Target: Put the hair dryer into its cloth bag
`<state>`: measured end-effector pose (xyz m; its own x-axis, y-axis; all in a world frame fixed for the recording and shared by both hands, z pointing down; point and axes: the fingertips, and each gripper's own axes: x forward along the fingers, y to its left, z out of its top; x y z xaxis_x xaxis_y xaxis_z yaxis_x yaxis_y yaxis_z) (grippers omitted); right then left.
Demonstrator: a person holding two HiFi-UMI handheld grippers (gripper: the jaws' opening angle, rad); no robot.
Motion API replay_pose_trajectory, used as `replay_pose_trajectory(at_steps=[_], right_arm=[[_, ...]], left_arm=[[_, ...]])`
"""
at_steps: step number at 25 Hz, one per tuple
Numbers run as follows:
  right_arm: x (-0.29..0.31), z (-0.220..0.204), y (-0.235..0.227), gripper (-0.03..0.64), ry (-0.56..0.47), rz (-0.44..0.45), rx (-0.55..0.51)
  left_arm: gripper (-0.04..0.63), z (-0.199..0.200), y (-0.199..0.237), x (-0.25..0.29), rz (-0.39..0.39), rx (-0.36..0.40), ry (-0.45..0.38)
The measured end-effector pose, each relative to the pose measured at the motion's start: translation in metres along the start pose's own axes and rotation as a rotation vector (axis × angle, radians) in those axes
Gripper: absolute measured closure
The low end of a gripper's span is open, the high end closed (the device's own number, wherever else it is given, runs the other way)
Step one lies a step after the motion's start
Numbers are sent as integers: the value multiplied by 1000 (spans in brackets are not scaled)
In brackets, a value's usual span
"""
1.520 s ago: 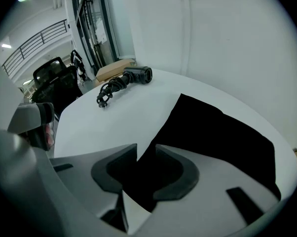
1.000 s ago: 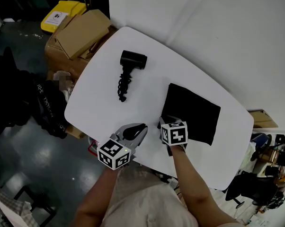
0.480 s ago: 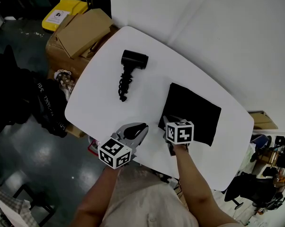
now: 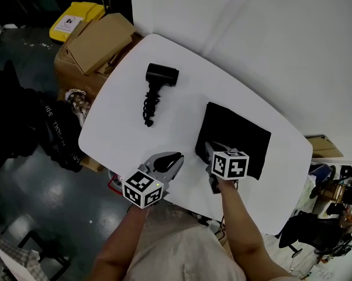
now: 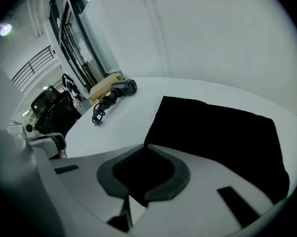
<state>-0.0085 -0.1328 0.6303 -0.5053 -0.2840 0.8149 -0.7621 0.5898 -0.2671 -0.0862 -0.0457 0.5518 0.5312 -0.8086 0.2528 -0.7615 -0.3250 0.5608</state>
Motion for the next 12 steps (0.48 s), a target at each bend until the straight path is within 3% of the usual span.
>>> replay_pose_trajectory(at_steps=[12], right_arm=[[-43, 18, -10, 589, -93, 23, 82]], left_arm=[[554, 5, -13, 11, -33, 33, 27]])
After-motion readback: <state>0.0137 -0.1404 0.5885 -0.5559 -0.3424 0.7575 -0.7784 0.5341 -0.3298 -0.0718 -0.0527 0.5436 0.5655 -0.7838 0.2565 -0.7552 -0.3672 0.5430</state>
